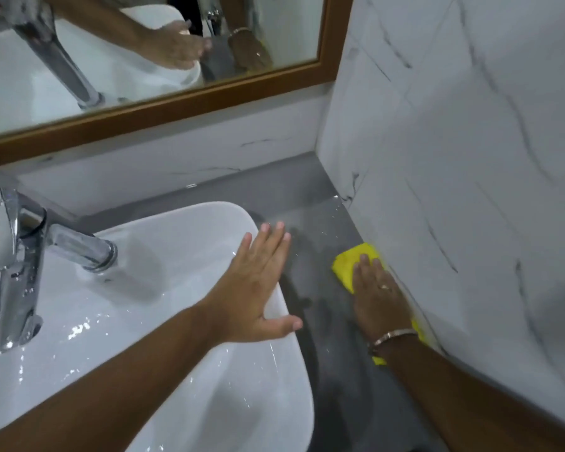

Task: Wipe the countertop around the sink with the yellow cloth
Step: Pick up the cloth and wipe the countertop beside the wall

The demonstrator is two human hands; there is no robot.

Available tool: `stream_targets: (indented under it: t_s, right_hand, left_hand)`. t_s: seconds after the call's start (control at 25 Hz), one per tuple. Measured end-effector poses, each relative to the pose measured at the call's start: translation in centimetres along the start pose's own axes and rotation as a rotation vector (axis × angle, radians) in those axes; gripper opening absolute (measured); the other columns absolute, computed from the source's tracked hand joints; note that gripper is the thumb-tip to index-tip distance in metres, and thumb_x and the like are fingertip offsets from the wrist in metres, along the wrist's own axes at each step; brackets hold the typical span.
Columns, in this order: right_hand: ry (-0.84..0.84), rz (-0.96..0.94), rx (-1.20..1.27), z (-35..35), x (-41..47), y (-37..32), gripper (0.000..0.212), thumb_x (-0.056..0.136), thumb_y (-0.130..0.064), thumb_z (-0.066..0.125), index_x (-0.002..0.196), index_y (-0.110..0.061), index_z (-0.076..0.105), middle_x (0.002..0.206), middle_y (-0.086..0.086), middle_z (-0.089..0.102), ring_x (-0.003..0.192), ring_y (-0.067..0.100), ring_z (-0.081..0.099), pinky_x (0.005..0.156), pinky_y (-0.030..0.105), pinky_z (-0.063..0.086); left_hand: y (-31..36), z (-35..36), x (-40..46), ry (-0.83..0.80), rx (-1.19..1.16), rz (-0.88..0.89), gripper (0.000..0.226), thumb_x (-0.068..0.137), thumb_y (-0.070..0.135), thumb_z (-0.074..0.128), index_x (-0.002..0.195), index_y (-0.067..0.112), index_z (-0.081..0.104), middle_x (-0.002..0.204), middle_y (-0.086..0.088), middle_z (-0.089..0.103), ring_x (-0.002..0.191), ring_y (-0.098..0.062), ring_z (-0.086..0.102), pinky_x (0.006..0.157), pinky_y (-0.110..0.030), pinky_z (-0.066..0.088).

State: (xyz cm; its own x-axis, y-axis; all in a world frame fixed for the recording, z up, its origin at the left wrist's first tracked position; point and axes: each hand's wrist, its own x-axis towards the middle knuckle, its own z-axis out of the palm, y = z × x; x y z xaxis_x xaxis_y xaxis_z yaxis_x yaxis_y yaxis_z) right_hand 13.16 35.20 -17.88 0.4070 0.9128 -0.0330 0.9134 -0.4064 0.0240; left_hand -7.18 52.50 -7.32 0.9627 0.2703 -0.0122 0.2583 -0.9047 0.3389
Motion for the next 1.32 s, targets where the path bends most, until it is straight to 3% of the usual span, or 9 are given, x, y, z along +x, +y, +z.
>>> stream_targets:
  t_s: [0.24,0.4,0.52,0.68,0.88,1.0,1.12,1.2,1.32]
  right_hand:
    - [-0.036,0.052,0.157,0.9,12.4,-2.3,0.055,0.084,-0.018,0.04,0.136,-0.004,0.043,0.146,0.017,0.04,0.132,0.04,0.038,0.102,0.052,0.037]
    - [-0.041,-0.553,0.101,2.4,3.7,-3.1,0.06,0.079,-0.023,0.037,0.138,-0.011,0.042,0.145,0.011,0.043,0.132,0.034,0.039,0.103,0.048,0.039]
    - [0.063,-0.332,0.23,1.9,0.0,-0.9,0.062,0.071,-0.025,0.046,0.133,-0.017,0.046,0.143,0.009,0.046,0.129,0.031,0.038,0.096,0.046,0.046]
    - [-0.027,0.165,0.263,0.1,9.0,-3.5,0.062,0.074,-0.032,0.031,0.13,-0.013,0.05,0.142,0.015,0.046,0.127,0.039,0.045,0.096,0.056,0.044]
    - [-0.137,-0.453,0.078,2.7,-2.4,-7.1,0.061,0.09,-0.034,0.029,0.148,-0.016,0.02,0.157,0.011,0.017,0.143,0.035,0.013,0.111,0.052,0.022]
    - [-0.043,-0.34,0.143,2.1,-3.8,-2.9,0.066,0.076,-0.029,0.044,0.141,-0.021,0.036,0.149,0.012,0.037,0.134,0.035,0.036,0.099,0.049,0.042]
    - [-0.024,0.056,0.152,1.4,2.7,-1.9,0.063,0.077,-0.031,0.037,0.139,-0.018,0.038,0.147,0.012,0.04,0.135,0.032,0.029,0.102,0.046,0.034]
    - [-0.078,0.054,0.134,1.9,3.0,-4.8,0.064,0.077,-0.033,0.034,0.139,-0.018,0.039,0.147,0.012,0.041,0.136,0.032,0.031,0.105,0.048,0.034]
    - [-0.084,-0.268,0.163,1.3,-4.0,-7.2,0.069,0.07,-0.032,0.057,0.137,-0.018,0.045,0.147,0.007,0.041,0.133,0.031,0.039,0.106,0.045,0.027]
  left_hand:
    - [-0.3,0.3,0.3,0.02,-0.05,0.001,0.112,0.076,0.069,0.053,0.153,0.004,0.004,0.162,-0.014,-0.003,0.148,-0.032,-0.011,0.118,-0.055,0.001]
    - [-0.2,0.1,0.3,0.016,-0.08,-0.011,0.109,0.075,0.066,0.056,0.153,0.006,0.008,0.162,-0.013,0.001,0.148,-0.032,-0.011,0.117,-0.06,0.003]
    - [0.0,0.3,0.4,0.014,-0.116,-0.023,0.109,0.074,0.065,0.056,0.153,0.007,0.008,0.163,-0.012,-0.001,0.148,-0.031,-0.013,0.116,-0.062,0.004]
    - [-0.3,0.7,0.3,0.025,-0.116,-0.021,0.109,0.074,0.066,0.055,0.154,0.009,0.006,0.163,-0.011,-0.003,0.148,-0.031,-0.013,0.117,-0.06,0.002]
    - [0.0,-0.3,0.4,-0.013,-0.071,-0.011,0.107,0.075,0.071,0.053,0.154,0.015,0.007,0.163,-0.011,-0.002,0.148,-0.029,-0.014,0.118,-0.057,0.002]
    - [-0.1,-1.7,0.5,-0.088,0.097,0.02,0.107,0.075,0.081,0.046,0.155,0.02,0.008,0.162,-0.012,-0.002,0.148,-0.029,-0.014,0.118,-0.056,0.006]
    - [-0.7,-3.9,2.9,-0.158,0.302,0.133,0.124,0.059,0.095,0.039,0.154,0.023,0.009,0.161,-0.018,-0.001,0.147,-0.036,-0.011,0.118,-0.055,-0.001]
    - [-0.7,-4.8,5.3,-0.226,0.367,0.226,0.136,0.047,0.099,0.04,0.154,0.022,0.007,0.161,-0.018,-0.003,0.146,-0.036,-0.015,0.117,-0.055,-0.008]
    - [-0.8,-4.6,7.3,-0.306,0.391,0.319,0.142,0.043,0.099,0.044,0.154,0.02,0.004,0.162,-0.016,-0.003,0.146,-0.031,-0.019,0.114,-0.059,-0.012]
